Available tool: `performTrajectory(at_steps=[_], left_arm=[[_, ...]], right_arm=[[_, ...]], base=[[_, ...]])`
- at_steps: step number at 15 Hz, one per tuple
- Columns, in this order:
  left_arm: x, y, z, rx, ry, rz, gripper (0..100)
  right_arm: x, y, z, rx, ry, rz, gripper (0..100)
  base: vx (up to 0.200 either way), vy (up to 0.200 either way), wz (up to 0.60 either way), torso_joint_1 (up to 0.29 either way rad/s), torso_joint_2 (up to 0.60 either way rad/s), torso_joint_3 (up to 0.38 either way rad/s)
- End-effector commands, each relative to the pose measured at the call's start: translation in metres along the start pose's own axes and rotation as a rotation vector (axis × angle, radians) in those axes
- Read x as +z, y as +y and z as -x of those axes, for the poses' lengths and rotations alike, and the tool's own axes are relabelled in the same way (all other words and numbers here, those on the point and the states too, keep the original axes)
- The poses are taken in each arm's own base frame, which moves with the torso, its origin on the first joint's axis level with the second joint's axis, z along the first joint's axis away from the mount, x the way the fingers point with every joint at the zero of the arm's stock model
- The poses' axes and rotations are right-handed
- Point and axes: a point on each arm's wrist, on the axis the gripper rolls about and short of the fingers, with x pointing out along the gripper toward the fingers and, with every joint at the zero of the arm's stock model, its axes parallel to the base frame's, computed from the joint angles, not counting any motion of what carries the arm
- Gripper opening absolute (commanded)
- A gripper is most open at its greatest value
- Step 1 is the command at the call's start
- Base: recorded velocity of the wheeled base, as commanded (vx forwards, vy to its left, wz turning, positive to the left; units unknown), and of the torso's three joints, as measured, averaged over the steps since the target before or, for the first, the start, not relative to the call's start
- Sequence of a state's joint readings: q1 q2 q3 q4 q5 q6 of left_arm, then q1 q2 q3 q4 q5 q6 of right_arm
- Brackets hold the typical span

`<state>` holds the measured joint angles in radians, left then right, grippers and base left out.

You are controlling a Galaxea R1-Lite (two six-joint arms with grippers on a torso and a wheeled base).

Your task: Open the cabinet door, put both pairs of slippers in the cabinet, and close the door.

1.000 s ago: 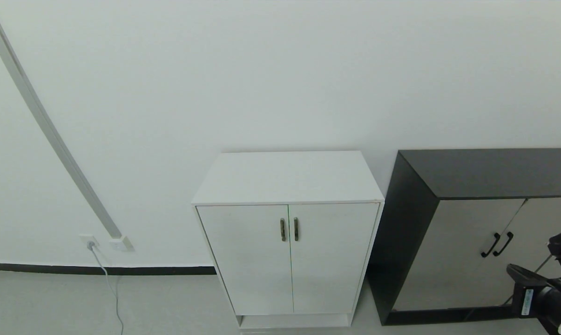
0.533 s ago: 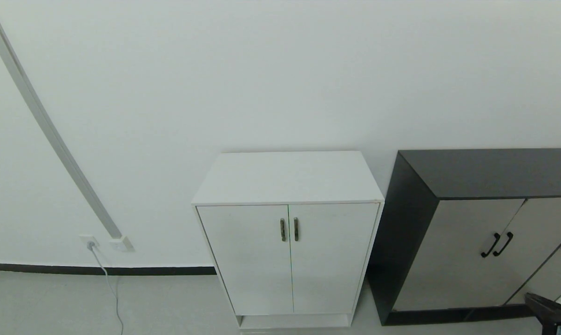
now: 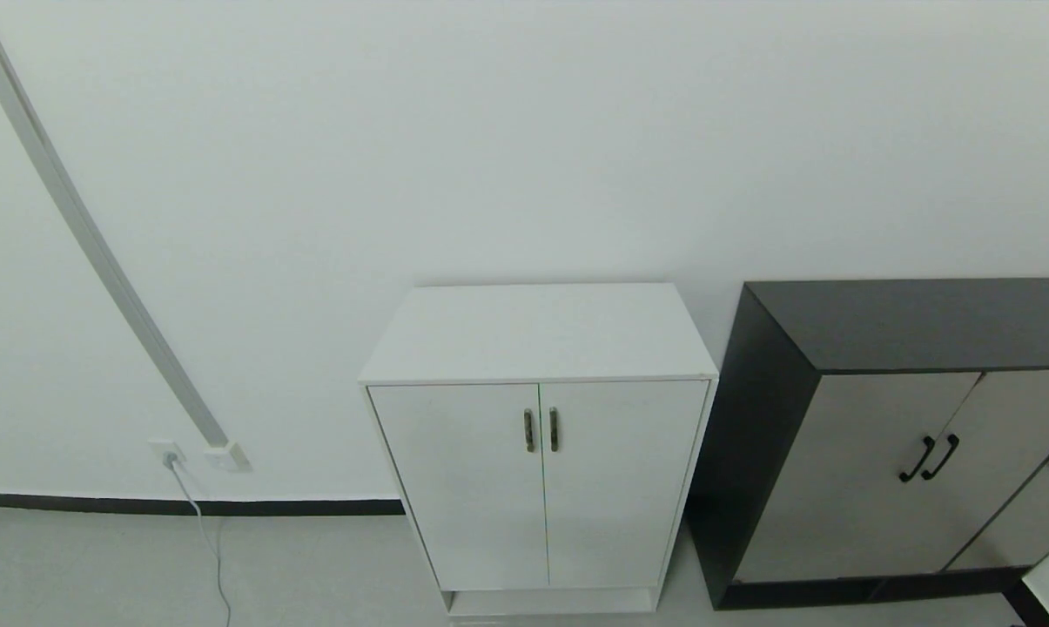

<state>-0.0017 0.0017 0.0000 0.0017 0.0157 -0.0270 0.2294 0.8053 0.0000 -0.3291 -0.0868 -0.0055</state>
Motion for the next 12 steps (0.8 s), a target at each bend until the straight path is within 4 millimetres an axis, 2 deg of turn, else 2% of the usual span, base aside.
performTrajectory(at_steps=[1,8,12], left_arm=[[0.0,0.0,0.0,0.0,0.0,0.001,0],[0.0,0.0,0.0,0.0,0.0,-0.001,0],[0.0,0.0,0.0,0.0,0.0,0.001,0]], right_arm=[[-0.009,0.0,0.014,0.039,-0.043,0.024,0],[-0.031,0.001,0.031,0.151,-0.047,0.061,0],[-0.032,0.001,0.032,0.165,-0.051,0.067,0]], base=[[0.0,0.0,0.0,0.0,0.0,0.0],[0.0,0.0,0.0,0.0,0.0,0.0],[0.0,0.0,0.0,0.0,0.0,0.0]])
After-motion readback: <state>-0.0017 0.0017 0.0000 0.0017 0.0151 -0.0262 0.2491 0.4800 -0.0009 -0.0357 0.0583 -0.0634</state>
